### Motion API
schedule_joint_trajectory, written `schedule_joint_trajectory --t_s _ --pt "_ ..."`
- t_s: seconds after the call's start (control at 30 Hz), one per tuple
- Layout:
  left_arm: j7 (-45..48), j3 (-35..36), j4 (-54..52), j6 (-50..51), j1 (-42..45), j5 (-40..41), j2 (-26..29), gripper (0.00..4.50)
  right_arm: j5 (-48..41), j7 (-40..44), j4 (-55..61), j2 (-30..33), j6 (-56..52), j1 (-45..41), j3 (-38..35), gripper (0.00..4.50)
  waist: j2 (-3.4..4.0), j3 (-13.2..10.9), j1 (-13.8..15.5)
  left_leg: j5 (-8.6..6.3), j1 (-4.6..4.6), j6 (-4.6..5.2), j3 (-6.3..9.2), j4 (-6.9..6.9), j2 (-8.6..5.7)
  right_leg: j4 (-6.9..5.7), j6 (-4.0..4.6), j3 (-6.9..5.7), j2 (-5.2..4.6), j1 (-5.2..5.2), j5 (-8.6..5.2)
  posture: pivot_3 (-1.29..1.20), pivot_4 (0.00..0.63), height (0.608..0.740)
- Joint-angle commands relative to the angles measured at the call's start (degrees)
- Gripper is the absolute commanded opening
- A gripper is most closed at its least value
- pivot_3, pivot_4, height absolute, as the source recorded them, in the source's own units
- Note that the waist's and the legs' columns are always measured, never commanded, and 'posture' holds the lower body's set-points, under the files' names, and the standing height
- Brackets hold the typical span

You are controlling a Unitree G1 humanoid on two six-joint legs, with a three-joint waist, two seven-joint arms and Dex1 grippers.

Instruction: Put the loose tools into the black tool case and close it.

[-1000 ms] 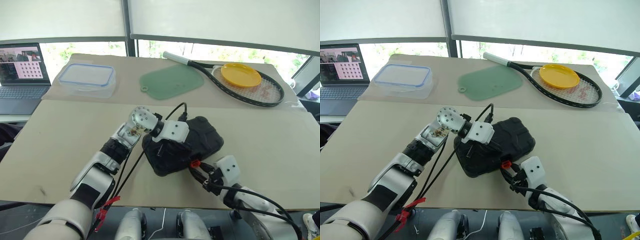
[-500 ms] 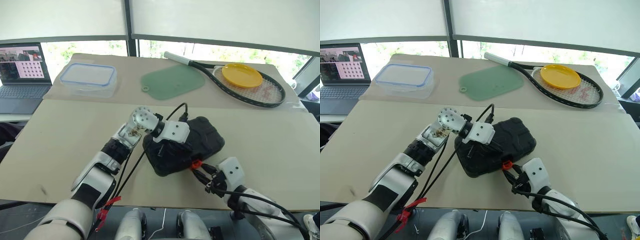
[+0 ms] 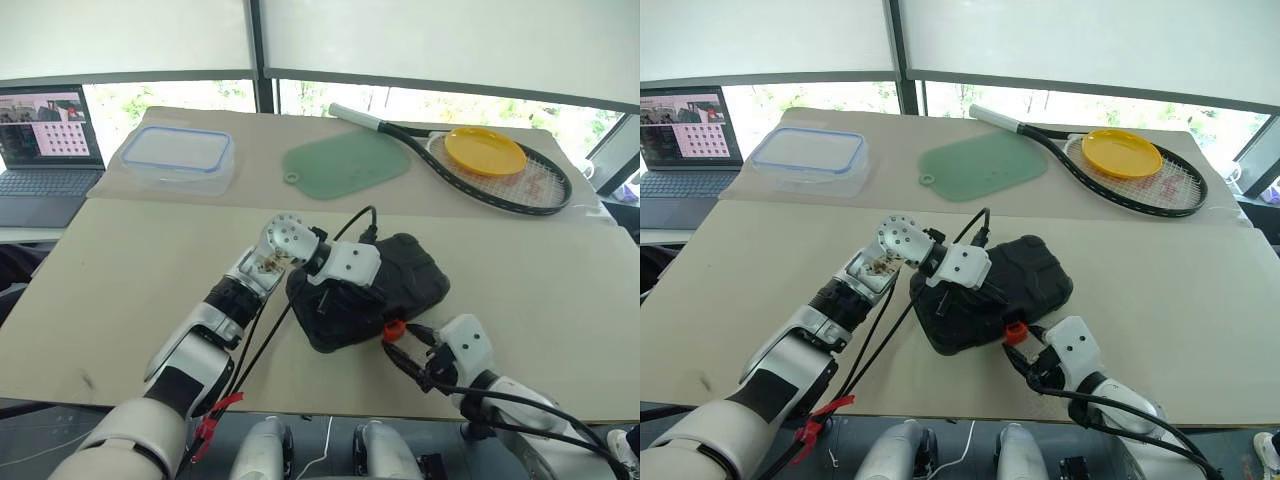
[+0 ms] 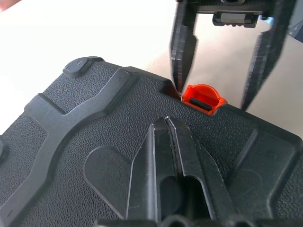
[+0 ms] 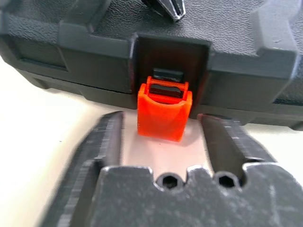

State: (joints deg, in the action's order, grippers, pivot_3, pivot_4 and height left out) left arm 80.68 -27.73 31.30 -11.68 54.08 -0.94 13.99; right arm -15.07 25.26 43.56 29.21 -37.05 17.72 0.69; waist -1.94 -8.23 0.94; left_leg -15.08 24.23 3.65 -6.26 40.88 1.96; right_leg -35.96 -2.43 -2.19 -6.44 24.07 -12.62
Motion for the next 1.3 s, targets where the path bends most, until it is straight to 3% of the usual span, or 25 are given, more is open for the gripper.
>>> schedule_joint_trajectory --t_s 0.03,0.2,0.33,0.6,0.67,1.3 --pt "0.89 -2.87 2.02 0.58 -1.12 -3.28 0.15 0.00 -0.57 1.68 2.50 1.86 1.84 2.88 -3.48 4.43 0.01 0.01 0.11 0.00 0.00 0.00 0.00 0.00 0.00 0.00 0.00 0.00 0.00 0.00 0.00 0.00 0.150 0.738" --pt "0.76 -2.84 1.91 0.67 -1.22 -3.33 0.14 0.00 0.27 2.81 1.59 2.63 3.58 5.97 -3.62 4.43 0.01 0.02 0.11 -0.01 0.00 0.01 0.00 0.00 0.00 0.01 -0.01 0.00 0.00 -0.01 -0.01 0.00 0.150 0.738" --pt "0.66 -2.86 1.92 0.63 -1.18 -3.45 0.14 0.00 1.97 3.08 -1.15 2.35 5.68 4.59 -0.64 3.36 0.01 0.03 0.07 -0.01 0.00 0.01 0.00 0.00 0.00 0.02 -0.02 0.00 0.00 -0.01 -0.01 0.00 0.150 0.738" --pt "0.83 -2.91 1.91 0.60 -0.90 -3.54 -0.01 0.00 4.30 2.72 -5.75 1.13 5.62 -1.46 4.78 0.54 0.01 0.05 0.11 -0.01 0.01 0.02 0.00 -0.01 0.00 0.03 -0.01 0.00 0.00 0.00 -0.02 0.00 0.150 0.738" --pt "0.91 -2.89 1.87 0.65 -0.89 -3.56 -0.05 0.00 4.64 2.90 -6.25 1.32 5.42 -2.06 5.35 0.01 0.01 0.07 0.12 -0.01 0.00 0.02 0.01 0.00 0.00 0.03 -0.01 0.00 0.00 -0.01 -0.02 0.00 0.150 0.738" --pt "0.95 -2.78 1.83 0.91 -0.85 -3.48 -0.72 0.00 -1.60 3.99 0.18 -0.76 6.51 -6.16 -0.29 0.01 0.01 0.16 -0.13 -0.01 0.05 0.02 0.00 0.00 0.01 0.02 -0.01 -0.01 0.00 0.04 -0.01 0.00 0.150 0.738"
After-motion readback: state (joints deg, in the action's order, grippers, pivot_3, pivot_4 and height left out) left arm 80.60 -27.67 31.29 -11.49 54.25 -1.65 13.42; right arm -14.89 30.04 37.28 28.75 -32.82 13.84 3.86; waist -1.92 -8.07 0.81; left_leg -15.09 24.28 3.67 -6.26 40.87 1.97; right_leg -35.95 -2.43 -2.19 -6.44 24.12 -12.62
